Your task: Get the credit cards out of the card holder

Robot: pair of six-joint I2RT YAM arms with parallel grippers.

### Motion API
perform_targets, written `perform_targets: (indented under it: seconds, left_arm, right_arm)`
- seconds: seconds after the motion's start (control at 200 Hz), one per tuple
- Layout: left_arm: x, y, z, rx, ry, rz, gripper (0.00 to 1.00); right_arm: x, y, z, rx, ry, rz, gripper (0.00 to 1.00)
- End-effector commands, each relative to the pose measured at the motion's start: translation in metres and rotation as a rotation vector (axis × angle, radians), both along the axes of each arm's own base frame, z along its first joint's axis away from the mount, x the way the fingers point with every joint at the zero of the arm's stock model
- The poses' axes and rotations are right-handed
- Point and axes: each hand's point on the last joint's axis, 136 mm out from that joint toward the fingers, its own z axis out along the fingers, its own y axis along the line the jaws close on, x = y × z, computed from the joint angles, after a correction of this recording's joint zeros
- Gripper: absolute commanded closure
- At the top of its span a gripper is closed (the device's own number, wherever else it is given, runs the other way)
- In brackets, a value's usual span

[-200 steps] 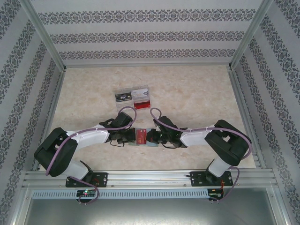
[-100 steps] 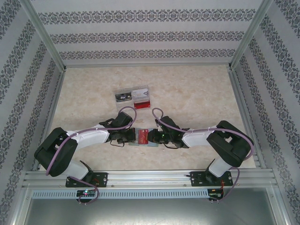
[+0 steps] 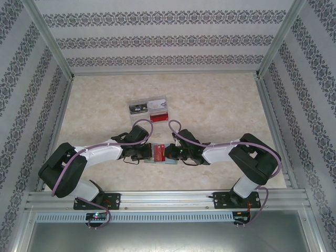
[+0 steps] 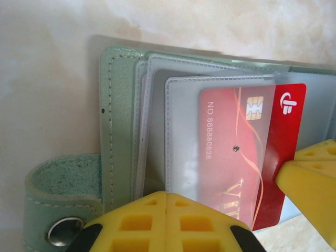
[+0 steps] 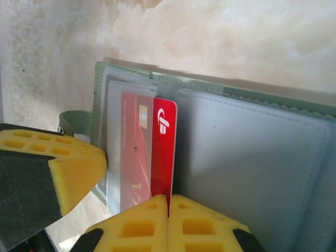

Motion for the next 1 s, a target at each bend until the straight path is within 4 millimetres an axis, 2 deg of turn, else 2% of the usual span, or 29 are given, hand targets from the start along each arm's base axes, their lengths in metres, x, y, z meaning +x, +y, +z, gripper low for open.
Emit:
perform_targets:
  seconds: [0.0, 0.32, 0.44, 0.585, 0.714, 0.849, 0.994]
  left_arm:
    - [-0.007, 0.013, -0.01, 0.081, 0.035, 0.007, 1.0]
    - [-0.008, 0.015, -0.009, 0.087, 0.033, 0.007, 1.0]
    - [-0.008, 0.015, -0.006, 0.082, 0.026, 0.005, 1.0]
    - [-0.005, 0.009, 0.004, 0.047, 0.009, -0.006, 1.0]
    - [0.002, 0.0, 0.029, -0.003, -0.046, -0.023, 1.0]
    - [0.007, 0.008, 0.058, -0.003, -0.136, -0.008, 0.81]
    - [0.003, 0.022, 0.084, -0.005, -0.216, 0.022, 0.46]
  right_arm:
    - [0.003, -0.01, -0.002, -0.011, -0.013, -0.019, 1.0]
    - [0.002, -0.047, 0.001, -0.018, -0.017, -0.065, 1.0]
    - [0.0, -0.056, 0.008, -0.001, -0.025, -0.071, 1.0]
    - [0.0, -0.06, 0.033, 0.003, -0.101, -0.05, 1.0]
    - [0.003, -0.06, 0.065, -0.058, -0.21, 0.009, 1.0]
    - [0.01, -0.055, 0.096, -0.187, -0.361, 0.103, 1.0]
    - [0.025, -0.043, 0.12, -0.354, -0.552, 0.24, 1.0]
